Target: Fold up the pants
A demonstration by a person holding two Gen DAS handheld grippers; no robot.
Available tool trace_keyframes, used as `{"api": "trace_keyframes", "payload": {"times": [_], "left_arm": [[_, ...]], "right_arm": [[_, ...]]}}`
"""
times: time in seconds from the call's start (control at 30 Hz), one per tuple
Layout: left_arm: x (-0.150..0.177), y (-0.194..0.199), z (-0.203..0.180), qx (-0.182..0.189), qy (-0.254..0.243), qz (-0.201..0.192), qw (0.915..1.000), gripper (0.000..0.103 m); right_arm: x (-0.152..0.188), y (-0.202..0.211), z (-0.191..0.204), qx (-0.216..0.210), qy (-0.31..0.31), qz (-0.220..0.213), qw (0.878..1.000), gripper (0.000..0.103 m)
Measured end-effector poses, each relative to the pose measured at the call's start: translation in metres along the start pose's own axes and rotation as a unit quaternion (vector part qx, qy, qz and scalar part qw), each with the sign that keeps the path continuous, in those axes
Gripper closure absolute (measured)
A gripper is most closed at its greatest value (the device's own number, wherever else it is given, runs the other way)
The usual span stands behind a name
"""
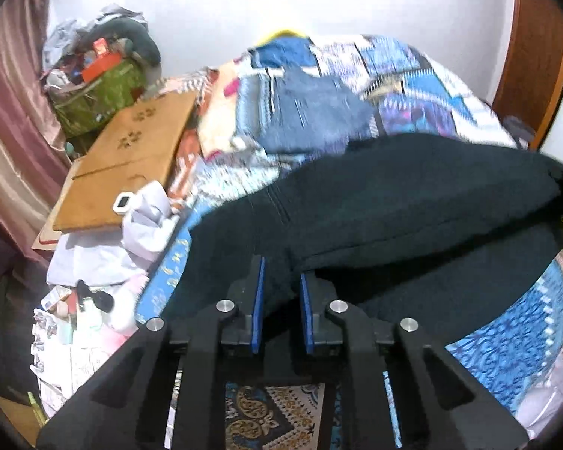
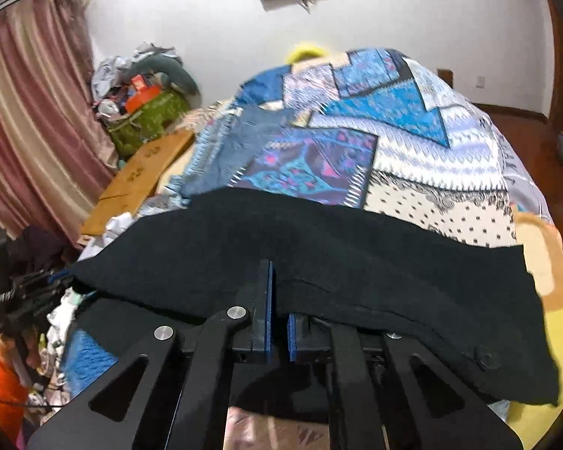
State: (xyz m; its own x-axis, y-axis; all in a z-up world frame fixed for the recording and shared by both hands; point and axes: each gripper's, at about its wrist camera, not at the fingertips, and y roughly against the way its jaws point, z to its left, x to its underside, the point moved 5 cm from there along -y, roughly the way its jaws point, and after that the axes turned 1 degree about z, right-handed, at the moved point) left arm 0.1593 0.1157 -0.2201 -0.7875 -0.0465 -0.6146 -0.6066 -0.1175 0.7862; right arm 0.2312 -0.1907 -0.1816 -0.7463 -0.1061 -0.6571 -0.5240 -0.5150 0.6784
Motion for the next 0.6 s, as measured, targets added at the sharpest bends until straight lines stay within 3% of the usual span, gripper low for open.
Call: {"api": "trace_keyframes", "payload": {"times": [0.13, 0.47, 0.6], "left_arm": [[-0.001, 0.018, 0.011, 0.003, 0.010, -0.008, 0.9999, 0.087], [0.056, 0.001, 0.012, 0.018, 0.026, 0.057, 0.9979, 0.087], [0.062, 0.005, 0.009, 0.010, 0.022, 0.058, 0.9980, 0.083]], "right_arm": [[0.009, 0.015, 0.014, -0.021, 0.002, 0.004, 1.000, 0.098], [0.051, 0.006, 0.023, -0.010, 0.007, 0.052, 0.999, 0.098], [0.062, 0.008, 0.022, 0.000, 0.014, 0.070, 0.997, 0.097]]}}
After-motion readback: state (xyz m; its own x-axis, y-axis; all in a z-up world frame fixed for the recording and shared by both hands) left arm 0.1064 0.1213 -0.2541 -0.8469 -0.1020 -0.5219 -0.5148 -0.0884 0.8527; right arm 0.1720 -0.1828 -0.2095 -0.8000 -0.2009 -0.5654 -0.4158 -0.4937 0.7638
